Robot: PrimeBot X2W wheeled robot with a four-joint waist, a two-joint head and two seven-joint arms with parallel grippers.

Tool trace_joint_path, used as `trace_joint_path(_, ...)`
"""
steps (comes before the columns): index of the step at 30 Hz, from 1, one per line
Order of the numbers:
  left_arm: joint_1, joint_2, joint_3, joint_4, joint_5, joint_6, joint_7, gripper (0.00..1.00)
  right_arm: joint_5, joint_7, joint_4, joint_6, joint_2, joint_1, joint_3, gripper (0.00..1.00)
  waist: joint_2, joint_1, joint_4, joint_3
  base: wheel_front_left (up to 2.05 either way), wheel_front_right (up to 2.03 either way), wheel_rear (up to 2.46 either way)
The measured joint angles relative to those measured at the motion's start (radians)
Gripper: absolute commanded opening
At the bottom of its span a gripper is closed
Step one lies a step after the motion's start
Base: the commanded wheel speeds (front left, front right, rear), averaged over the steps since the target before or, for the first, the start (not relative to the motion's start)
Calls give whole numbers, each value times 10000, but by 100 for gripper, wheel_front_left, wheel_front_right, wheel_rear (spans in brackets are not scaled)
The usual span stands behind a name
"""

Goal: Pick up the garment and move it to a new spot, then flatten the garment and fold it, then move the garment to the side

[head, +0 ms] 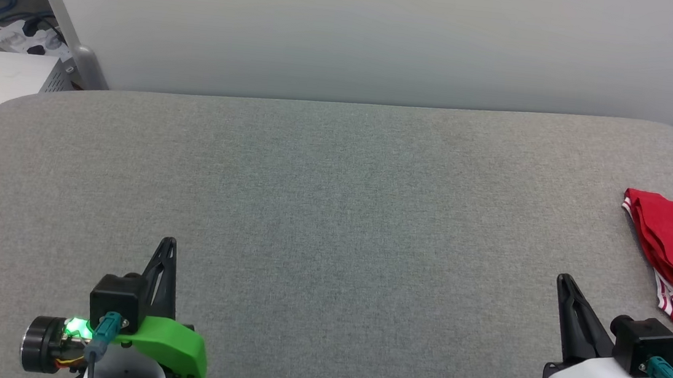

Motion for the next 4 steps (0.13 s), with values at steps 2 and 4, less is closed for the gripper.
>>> trace_joint_path(2,-40,-12,12,2,0,-33,42,0,-35,50,19,0,4,-28,4,0,0,0,-5,-2,0,0,0)
trace_joint_path(4,-49,-17,23,2,10,-35,82,0,-79,84,36,0,10,-51,12,0,0,0,-9,-5,0,0,0)
